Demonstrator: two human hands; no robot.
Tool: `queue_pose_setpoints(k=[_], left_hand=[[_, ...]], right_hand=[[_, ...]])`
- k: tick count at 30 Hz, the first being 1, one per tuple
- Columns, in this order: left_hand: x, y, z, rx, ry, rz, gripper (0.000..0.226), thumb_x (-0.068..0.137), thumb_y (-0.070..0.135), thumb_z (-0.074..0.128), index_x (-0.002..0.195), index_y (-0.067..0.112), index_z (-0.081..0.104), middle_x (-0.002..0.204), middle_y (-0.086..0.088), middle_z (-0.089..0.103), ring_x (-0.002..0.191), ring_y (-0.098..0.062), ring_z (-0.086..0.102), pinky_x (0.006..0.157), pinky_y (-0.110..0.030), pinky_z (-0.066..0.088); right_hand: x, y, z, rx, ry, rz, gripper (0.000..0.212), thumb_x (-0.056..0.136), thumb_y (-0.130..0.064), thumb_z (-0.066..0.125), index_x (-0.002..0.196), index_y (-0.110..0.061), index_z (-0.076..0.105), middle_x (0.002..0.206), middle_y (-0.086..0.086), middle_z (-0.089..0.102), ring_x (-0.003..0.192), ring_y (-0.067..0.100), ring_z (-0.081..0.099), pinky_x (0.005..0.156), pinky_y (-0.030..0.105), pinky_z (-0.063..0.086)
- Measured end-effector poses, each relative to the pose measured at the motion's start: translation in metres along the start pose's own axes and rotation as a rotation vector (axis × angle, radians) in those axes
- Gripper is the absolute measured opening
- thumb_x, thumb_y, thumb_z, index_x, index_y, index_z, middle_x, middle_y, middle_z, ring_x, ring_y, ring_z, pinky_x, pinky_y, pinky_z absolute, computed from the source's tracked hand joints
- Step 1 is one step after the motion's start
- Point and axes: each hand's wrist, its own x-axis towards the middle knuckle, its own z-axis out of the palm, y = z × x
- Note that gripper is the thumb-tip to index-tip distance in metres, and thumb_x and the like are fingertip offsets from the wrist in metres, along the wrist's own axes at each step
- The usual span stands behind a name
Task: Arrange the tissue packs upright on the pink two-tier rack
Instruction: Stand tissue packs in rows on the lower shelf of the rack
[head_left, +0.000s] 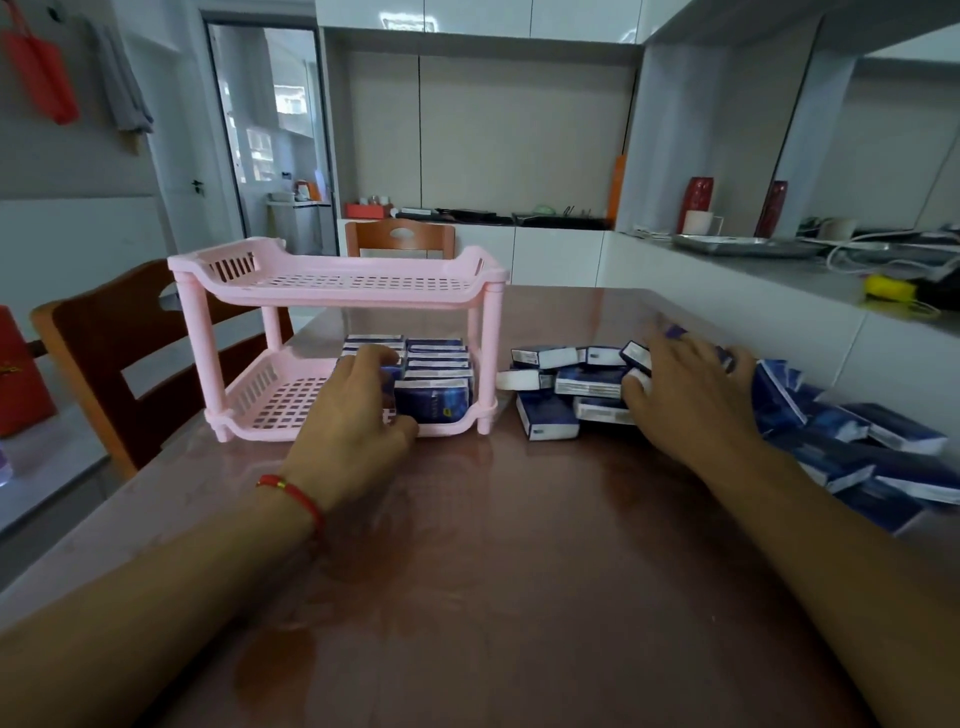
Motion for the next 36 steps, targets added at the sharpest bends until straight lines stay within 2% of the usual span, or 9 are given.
queue_pose_setpoints(k=[9, 12, 14, 16, 22, 25, 28, 32, 36], left_hand=[[-0.015, 0.027, -0.003, 0.156, 0.079, 0.385, 0.030, 0.074, 0.005, 0.067, 0.102, 0.016, 0.066, 0.103, -0.003, 0.059, 0.092, -0.021, 0.056, 0.079, -0.037, 0.052], [-0.023, 0.044, 0.001, -0.035, 0.013, 0.448, 0.025, 0.080, 0.012, 0.063, 0.103, 0.019, 0.067, 0.097, 0.005, 0.061, 0.084, -0.010, 0.059, 0.075, -0.030, 0.053], [-0.028, 0.053, 0.004, -0.178, -0.012, 0.393, 0.026, 0.086, 0.011, 0.068, 0.111, 0.020, 0.066, 0.100, 0.008, 0.065, 0.085, -0.009, 0.063, 0.076, -0.023, 0.053], [-0.032, 0.063, 0.003, -0.390, -0.083, 0.217, 0.032, 0.090, 0.016, 0.072, 0.119, 0.023, 0.062, 0.106, 0.007, 0.066, 0.085, -0.012, 0.068, 0.074, -0.022, 0.057], [-0.033, 0.067, 0.007, -0.697, -0.225, 0.050, 0.045, 0.088, 0.020, 0.071, 0.131, 0.023, 0.058, 0.106, -0.002, 0.073, 0.086, -0.016, 0.075, 0.070, -0.026, 0.062], [-0.029, 0.060, 0.009, -0.720, -0.184, -0.052, 0.033, 0.088, 0.006, 0.072, 0.118, 0.017, 0.065, 0.094, -0.011, 0.076, 0.083, -0.023, 0.075, 0.065, -0.021, 0.060], [-0.027, 0.055, 0.008, -0.735, -0.186, -0.161, 0.025, 0.087, 0.004, 0.073, 0.108, 0.014, 0.062, 0.092, -0.011, 0.077, 0.080, -0.024, 0.076, 0.064, -0.024, 0.061], [-0.026, 0.052, 0.008, -0.693, -0.206, -0.222, 0.027, 0.087, 0.005, 0.073, 0.108, 0.009, 0.056, 0.098, -0.008, 0.074, 0.078, -0.016, 0.074, 0.059, -0.021, 0.059], [-0.024, 0.051, 0.007, -0.674, -0.197, -0.219, 0.029, 0.088, 0.005, 0.073, 0.108, 0.008, 0.052, 0.098, -0.003, 0.072, 0.073, -0.007, 0.073, 0.056, -0.020, 0.058]], right_hand=[[0.002, -0.002, -0.006, 0.191, 0.094, 0.011, 0.016, 0.092, -0.039, 0.062, 0.106, -0.031, 0.066, 0.108, 0.000, 0.062, 0.103, 0.025, 0.056, 0.093, 0.045, 0.032], [0.003, -0.007, -0.023, 0.613, 0.266, -0.034, 0.009, 0.091, -0.027, 0.061, 0.090, -0.021, 0.069, 0.083, -0.001, 0.067, 0.078, 0.020, 0.061, 0.070, 0.034, 0.044], [-0.002, -0.021, -0.042, 1.121, 0.068, -0.018, 0.013, 0.095, -0.023, 0.063, 0.101, -0.017, 0.072, 0.087, -0.001, 0.074, 0.079, 0.016, 0.070, 0.068, 0.032, 0.054], [-0.012, -0.033, -0.052, 1.307, -0.241, -0.105, 0.022, 0.099, -0.028, 0.059, 0.118, -0.022, 0.068, 0.094, -0.002, 0.076, 0.085, 0.016, 0.074, 0.068, 0.033, 0.059], [-0.032, -0.054, -0.052, 1.242, -0.554, -0.405, 0.027, 0.095, -0.031, 0.060, 0.121, -0.023, 0.062, 0.086, 0.008, 0.076, 0.059, 0.030, 0.071, 0.039, 0.034, 0.052], [-0.017, -0.035, -0.044, 1.068, -0.338, -0.229, 0.027, 0.092, -0.045, 0.062, 0.105, -0.023, 0.071, 0.082, -0.002, 0.074, 0.063, 0.019, 0.070, 0.053, 0.034, 0.054], [0.003, 0.003, -0.029, 0.418, -0.054, -0.220, 0.030, 0.088, -0.051, 0.064, 0.103, -0.027, 0.072, 0.088, -0.011, 0.068, 0.078, 0.010, 0.063, 0.074, 0.037, 0.057], [0.004, 0.011, -0.011, -0.004, -0.293, -0.279, 0.049, 0.082, -0.054, 0.067, 0.122, -0.026, 0.062, 0.117, 0.001, 0.057, 0.108, 0.022, 0.053, 0.086, 0.043, 0.050], [0.005, 0.009, -0.015, 0.058, -0.303, -0.271, 0.041, 0.083, -0.027, 0.072, 0.122, -0.028, 0.061, 0.121, 0.000, 0.059, 0.109, 0.022, 0.056, 0.093, 0.043, 0.046]])
